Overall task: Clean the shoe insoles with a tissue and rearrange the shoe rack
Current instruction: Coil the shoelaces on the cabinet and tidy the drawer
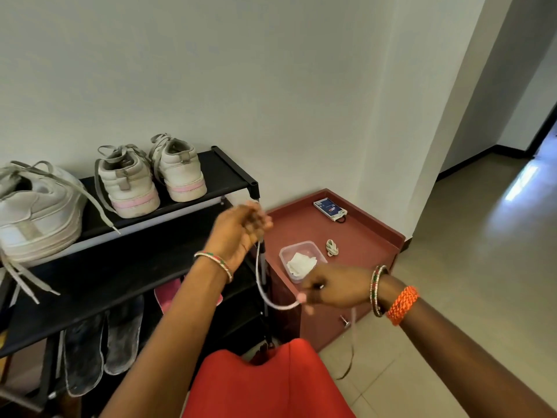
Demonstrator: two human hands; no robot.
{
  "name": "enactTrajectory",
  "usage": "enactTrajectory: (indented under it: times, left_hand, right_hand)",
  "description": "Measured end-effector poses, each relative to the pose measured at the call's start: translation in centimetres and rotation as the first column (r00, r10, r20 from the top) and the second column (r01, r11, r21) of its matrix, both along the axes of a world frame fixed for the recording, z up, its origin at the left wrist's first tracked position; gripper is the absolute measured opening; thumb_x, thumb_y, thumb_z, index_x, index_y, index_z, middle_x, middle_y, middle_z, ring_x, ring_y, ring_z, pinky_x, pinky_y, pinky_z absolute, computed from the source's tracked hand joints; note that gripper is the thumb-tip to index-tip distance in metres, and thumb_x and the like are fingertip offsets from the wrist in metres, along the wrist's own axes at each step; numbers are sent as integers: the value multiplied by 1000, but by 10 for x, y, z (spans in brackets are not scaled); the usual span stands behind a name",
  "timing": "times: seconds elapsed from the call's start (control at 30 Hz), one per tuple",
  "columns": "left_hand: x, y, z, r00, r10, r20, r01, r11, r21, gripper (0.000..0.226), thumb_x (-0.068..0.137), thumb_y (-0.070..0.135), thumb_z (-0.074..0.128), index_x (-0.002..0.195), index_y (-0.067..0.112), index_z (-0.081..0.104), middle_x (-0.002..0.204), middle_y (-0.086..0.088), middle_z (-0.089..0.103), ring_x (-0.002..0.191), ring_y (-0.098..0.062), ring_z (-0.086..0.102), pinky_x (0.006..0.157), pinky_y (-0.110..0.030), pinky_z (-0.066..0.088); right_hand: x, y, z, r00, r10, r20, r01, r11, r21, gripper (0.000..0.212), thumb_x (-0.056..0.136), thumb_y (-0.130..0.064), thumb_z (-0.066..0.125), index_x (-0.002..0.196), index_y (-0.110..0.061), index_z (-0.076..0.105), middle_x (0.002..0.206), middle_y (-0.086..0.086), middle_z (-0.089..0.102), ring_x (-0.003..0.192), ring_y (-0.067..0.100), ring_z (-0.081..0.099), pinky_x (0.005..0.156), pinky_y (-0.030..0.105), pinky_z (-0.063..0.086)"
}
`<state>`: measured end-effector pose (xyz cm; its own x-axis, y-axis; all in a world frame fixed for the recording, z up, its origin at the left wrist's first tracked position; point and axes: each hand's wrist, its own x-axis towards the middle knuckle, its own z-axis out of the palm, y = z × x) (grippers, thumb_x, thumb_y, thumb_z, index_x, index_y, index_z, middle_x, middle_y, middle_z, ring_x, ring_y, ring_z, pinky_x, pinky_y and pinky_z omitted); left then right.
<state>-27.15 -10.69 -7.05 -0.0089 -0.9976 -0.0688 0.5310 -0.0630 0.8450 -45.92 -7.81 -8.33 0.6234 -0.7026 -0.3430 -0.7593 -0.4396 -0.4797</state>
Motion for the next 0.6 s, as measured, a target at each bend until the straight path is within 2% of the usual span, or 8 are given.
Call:
enactTrajectory:
  times: [0.03,0.1,0.13,0.2,0.3,0.37,0.5,0.6]
  left_hand:
    - [-10,3,-6,992,-54,116,52,998,25,26,98,8,39,79,5,57,60,-4,63,54,-12,64,55,-20,55]
    - [-30,12,-15,945,-180,272,164,983,78,26,96,6,43,76,3,60,64,-9,63,55,-16,63,52,-21,54]
    - [-37,16,-18,927,-231,297,209,972,103,26,94,4,43,76,2,61,66,-11,61,54,-17,61,49,-22,52]
    - [-43,23,-17,921,-331,206,298,938,177,28,94,2,36,78,0,59,67,-14,58,53,-18,61,48,-22,53]
    - [-42,31,-11,893,-450,-12,440,866,239,30,95,11,33,78,0,55,60,-10,59,48,-17,60,51,-22,55]
    - [-40,34,-6,884,-456,-100,466,852,239,28,95,12,34,77,2,53,58,-8,57,45,-16,58,49,-20,53]
    - [-42,37,1,855,-517,-46,512,826,236,28,96,14,30,77,8,49,50,0,48,36,-7,44,34,-14,36]
    - [-43,38,0,813,-580,-50,575,789,216,24,95,13,30,76,11,46,45,6,35,30,-2,28,30,-13,16]
  right_hand:
    - [9,8,7,990,90,107,-94,995,34,26,96,-24,51,80,-13,68,52,-11,50,47,2,42,49,10,33]
    - [20,16,20,925,92,370,-99,995,2,26,96,-19,50,77,-13,67,53,-17,57,51,-2,51,55,9,37]
    - [21,13,25,873,36,487,-22,999,-34,27,96,-17,50,73,-15,65,56,-15,60,55,-1,55,58,11,41]
    - [16,4,30,765,-94,638,213,971,-113,30,97,-18,49,69,-17,61,59,-8,60,56,-1,56,60,17,46]
    - [-3,-9,28,713,-215,667,507,816,-279,34,97,-25,48,67,-15,60,54,-10,52,47,-3,47,51,10,34]
    - [-14,-13,22,718,-271,642,564,767,-307,36,96,-27,49,66,-13,62,51,-8,50,45,0,46,48,12,33]
    - [-16,-12,8,725,-286,626,593,721,-358,37,95,-31,50,69,-8,63,60,9,61,52,15,52,53,28,40]
    - [-17,-16,7,674,-313,668,680,617,-397,38,95,-32,49,72,-8,64,60,9,61,51,18,52,50,28,39]
